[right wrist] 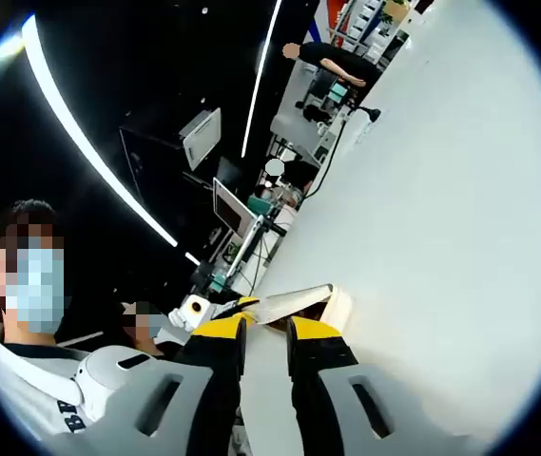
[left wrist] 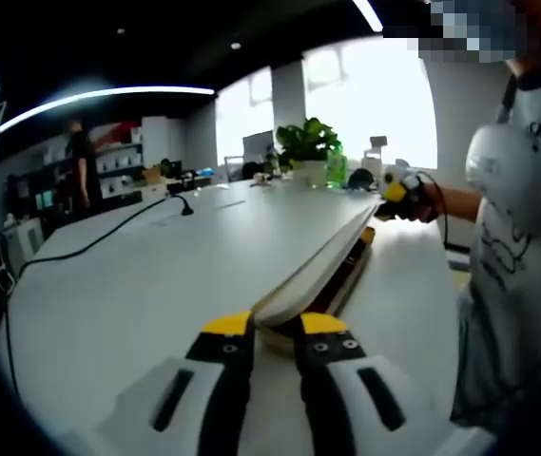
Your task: Arrange the utensils inside the cutlery case until each visible utensil rests in its matching compartment.
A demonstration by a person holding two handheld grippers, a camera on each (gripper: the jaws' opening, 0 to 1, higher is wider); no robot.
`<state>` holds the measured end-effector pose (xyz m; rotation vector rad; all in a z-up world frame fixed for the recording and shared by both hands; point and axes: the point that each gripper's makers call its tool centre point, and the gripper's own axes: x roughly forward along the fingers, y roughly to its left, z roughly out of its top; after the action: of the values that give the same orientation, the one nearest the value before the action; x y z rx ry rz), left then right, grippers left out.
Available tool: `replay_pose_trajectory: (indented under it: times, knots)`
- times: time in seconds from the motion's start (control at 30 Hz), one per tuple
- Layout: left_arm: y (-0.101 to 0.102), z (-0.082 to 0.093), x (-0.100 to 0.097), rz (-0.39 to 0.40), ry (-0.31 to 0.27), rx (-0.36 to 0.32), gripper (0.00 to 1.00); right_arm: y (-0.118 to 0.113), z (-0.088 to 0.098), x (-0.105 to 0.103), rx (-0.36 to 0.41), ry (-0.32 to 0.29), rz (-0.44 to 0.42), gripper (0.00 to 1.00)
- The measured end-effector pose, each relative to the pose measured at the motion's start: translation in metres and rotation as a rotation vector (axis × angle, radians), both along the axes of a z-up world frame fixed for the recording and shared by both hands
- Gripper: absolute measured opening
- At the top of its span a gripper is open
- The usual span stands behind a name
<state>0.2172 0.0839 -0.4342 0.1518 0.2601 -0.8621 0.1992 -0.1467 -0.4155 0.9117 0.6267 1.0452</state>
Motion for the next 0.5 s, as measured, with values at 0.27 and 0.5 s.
replay_pose_trajectory:
  times: [0.27,0.5]
  knots:
    - [0.0,0.0006,-0.001,0.001,-0.002,-0.002,0.18,0.0034,0.0013,-0.0021,0.094,0.115,0.011,0.23]
    - [0.0005,0.0009,-0.002,-0.001,-0.009,-0.003,0.19,0.007,-0.0003,0.0023,0.077,0.184,0.024,0.28]
